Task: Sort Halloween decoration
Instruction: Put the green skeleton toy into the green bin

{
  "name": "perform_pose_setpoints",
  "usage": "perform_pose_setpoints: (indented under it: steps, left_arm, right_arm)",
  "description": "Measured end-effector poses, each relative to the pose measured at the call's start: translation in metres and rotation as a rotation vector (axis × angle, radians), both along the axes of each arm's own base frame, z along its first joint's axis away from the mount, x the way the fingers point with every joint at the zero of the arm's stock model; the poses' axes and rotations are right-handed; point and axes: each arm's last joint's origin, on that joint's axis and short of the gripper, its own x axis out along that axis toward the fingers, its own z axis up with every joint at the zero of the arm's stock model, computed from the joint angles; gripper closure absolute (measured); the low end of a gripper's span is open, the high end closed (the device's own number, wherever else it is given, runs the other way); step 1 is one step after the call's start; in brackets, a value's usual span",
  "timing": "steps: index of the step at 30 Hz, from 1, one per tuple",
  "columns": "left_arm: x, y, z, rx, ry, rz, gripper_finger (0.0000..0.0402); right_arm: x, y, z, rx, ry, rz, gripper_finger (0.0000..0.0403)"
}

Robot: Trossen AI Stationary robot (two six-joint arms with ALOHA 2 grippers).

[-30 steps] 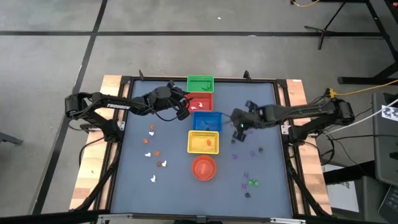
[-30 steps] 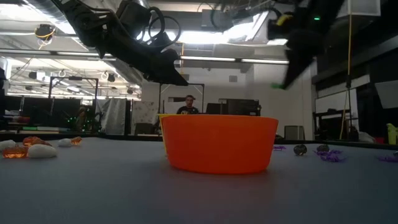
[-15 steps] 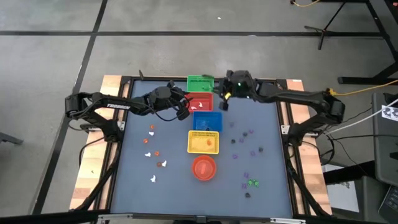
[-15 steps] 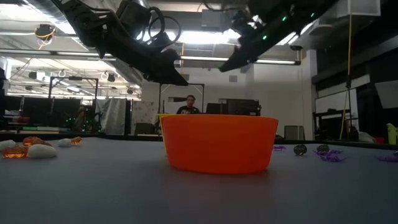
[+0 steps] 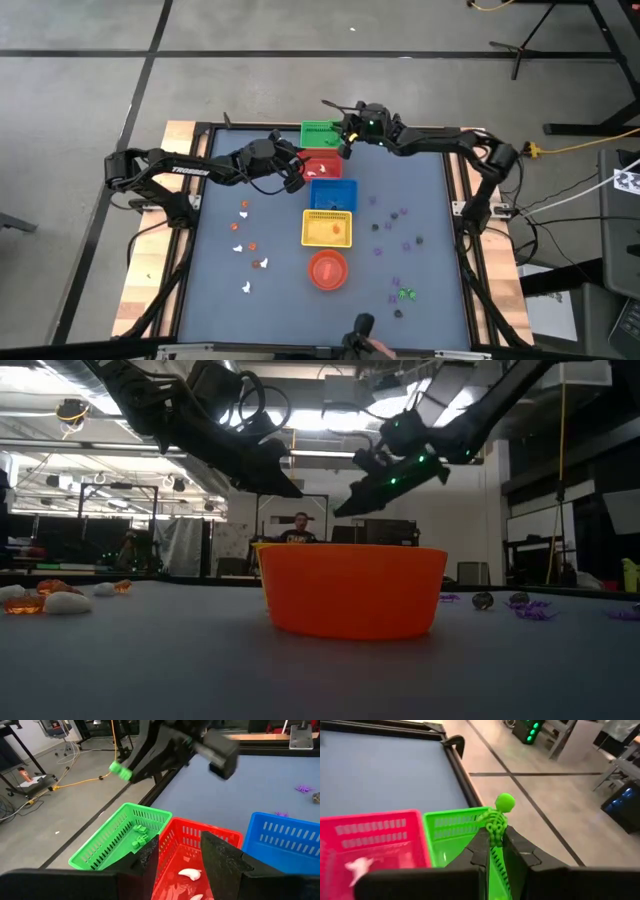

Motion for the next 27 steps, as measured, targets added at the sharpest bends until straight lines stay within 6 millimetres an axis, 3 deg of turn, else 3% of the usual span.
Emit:
perform_pose_setpoints:
  steps: [10,27]
  left_arm:
    - [0.0,0.0,0.0,0.0,0.0,0.0,0.0271]
    - [0.0,0.0,0.0,0.0,0.0,0.0,0.0271]
  right_arm:
    - [0.01,-0.005,-0.029,0.011,0.018,0.003,0.0368]
    - [0.01,-0.005,-0.027,0.003,0.003,0.002,0.0368]
